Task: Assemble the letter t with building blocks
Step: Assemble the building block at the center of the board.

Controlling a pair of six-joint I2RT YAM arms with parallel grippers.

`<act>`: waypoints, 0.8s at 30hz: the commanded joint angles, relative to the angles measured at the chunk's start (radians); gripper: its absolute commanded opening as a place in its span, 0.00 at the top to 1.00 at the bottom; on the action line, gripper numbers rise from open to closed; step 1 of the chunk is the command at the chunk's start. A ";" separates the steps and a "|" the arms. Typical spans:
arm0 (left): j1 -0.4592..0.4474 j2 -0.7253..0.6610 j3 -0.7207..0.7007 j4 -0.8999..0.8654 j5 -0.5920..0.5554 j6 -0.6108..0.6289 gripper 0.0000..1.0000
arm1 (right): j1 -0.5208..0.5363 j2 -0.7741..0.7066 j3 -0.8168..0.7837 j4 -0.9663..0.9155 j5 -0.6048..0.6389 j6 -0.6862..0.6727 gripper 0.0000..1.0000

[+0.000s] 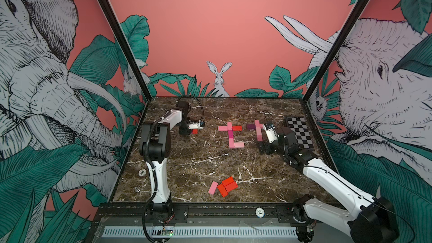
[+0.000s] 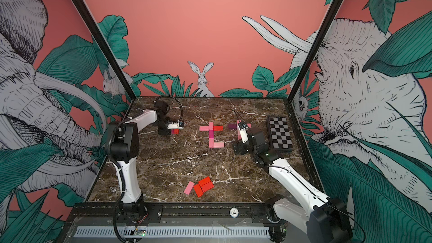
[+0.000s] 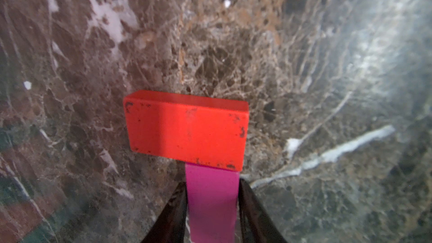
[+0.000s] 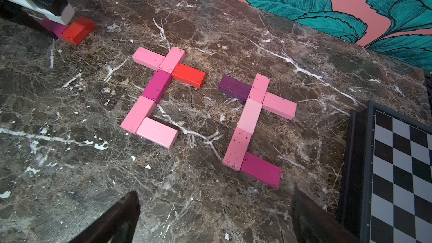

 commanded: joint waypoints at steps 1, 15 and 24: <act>-0.004 -0.006 -0.006 -0.005 -0.004 0.026 0.61 | 0.005 -0.006 -0.021 0.022 0.003 0.001 0.02; -0.006 -0.008 -0.009 0.016 -0.012 0.015 0.55 | 0.006 -0.005 -0.021 0.024 0.003 0.001 0.02; -0.005 -0.027 -0.027 0.019 0.002 0.007 0.50 | 0.005 -0.005 -0.019 0.023 -0.003 0.001 0.02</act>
